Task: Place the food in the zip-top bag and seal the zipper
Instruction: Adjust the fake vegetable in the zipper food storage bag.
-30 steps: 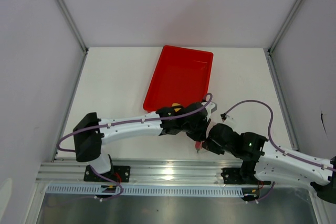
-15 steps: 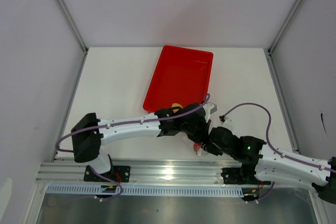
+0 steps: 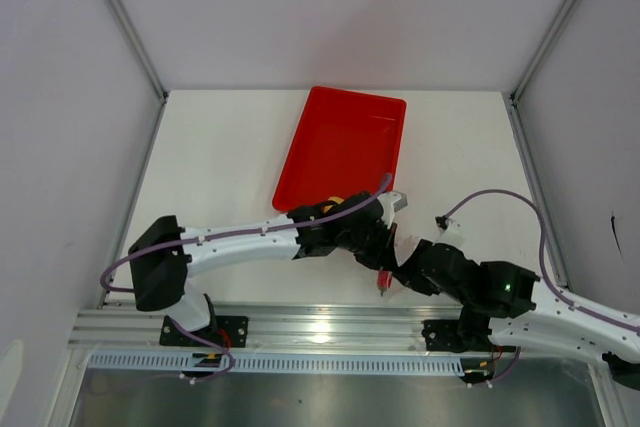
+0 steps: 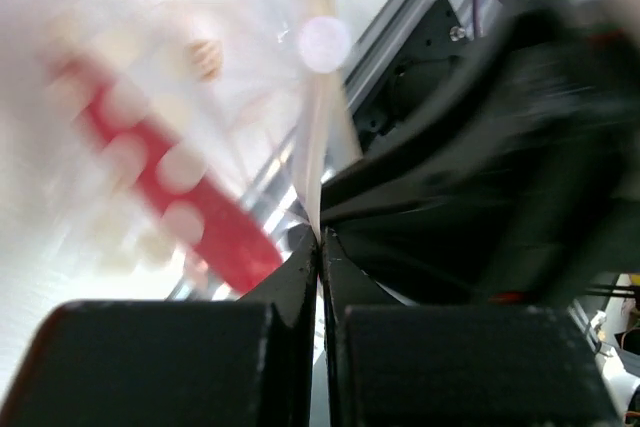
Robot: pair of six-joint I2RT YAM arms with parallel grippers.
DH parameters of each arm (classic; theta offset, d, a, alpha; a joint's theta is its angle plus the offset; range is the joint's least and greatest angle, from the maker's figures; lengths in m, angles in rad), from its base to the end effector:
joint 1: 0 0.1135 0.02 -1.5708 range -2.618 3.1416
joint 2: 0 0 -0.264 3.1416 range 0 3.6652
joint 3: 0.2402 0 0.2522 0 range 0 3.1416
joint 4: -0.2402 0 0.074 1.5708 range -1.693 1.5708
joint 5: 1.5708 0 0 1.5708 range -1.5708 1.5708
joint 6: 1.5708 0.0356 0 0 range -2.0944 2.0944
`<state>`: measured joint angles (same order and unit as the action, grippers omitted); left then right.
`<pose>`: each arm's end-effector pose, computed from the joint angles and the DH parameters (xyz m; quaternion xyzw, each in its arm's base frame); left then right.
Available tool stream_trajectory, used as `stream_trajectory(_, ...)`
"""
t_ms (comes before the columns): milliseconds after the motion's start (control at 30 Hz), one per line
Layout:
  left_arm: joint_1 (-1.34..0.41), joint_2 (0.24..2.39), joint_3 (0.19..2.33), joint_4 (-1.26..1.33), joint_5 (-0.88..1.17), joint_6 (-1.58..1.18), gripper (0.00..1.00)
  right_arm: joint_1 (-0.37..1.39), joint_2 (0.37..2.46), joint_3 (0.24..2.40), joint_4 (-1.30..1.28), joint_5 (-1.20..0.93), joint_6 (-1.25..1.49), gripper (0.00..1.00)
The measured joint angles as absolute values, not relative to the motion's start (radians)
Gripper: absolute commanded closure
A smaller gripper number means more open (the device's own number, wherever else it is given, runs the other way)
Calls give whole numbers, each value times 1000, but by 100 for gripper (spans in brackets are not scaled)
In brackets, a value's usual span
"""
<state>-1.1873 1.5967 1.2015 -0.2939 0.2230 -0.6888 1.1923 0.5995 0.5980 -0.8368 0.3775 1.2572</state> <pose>0.1274 -0.3367 0.2693 0.2677 0.8593 -0.4015 0.1696 0.0561 0.1055 0.2425 0.0969 0.9144 0.2715 0.2841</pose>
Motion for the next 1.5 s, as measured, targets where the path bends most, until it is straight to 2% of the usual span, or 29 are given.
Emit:
stream_trajectory(333, -1159, 1583, 1173, -303, 237, -676, 99, 1200, 627, 752, -945, 411, 1225, 73)
stream_trajectory(567, -1154, 1580, 1173, -305, 241, -671, 99, 1203, 643, 872, -1045, 430, 1222, 61)
stream_trajectory(800, -1152, 1578, 1173, -313, 247, -670, 99, 1203, 647, 879, -1107, 449, 1230, 61)
stream_trajectory(1100, -1151, 1557, 1174, -316, 265, -671, 99, 1203, 689, 848, -1056, 450, 1226, 63)
stream_trajectory(1200, -1151, 1557, 1174, -316, 273, -672, 99, 1202, 719, 819, -1020, 443, 1224, 70)
stream_trajectory(1233, -1151, 1557, 1174, -316, 274, -672, 99, 1199, 731, 809, -1010, 439, 1222, 81)
stream_trajectory(1267, -1151, 1556, 1174, -316, 275, -672, 99, 1195, 739, 799, -1003, 435, 1219, 85)
stream_trajectory(1367, -1151, 1552, 1174, -317, 275, -672, 99, 1191, 755, 781, -991, 427, 1227, 89)
stream_trajectory(1467, -1151, 1539, 1174, -316, 275, -672, 99, 1190, 735, 772, -992, 428, 1232, 100)
stream_trajectory(1500, -1151, 1536, 1174, -316, 275, -672, 99, 1190, 722, 770, -995, 429, 1237, 100)
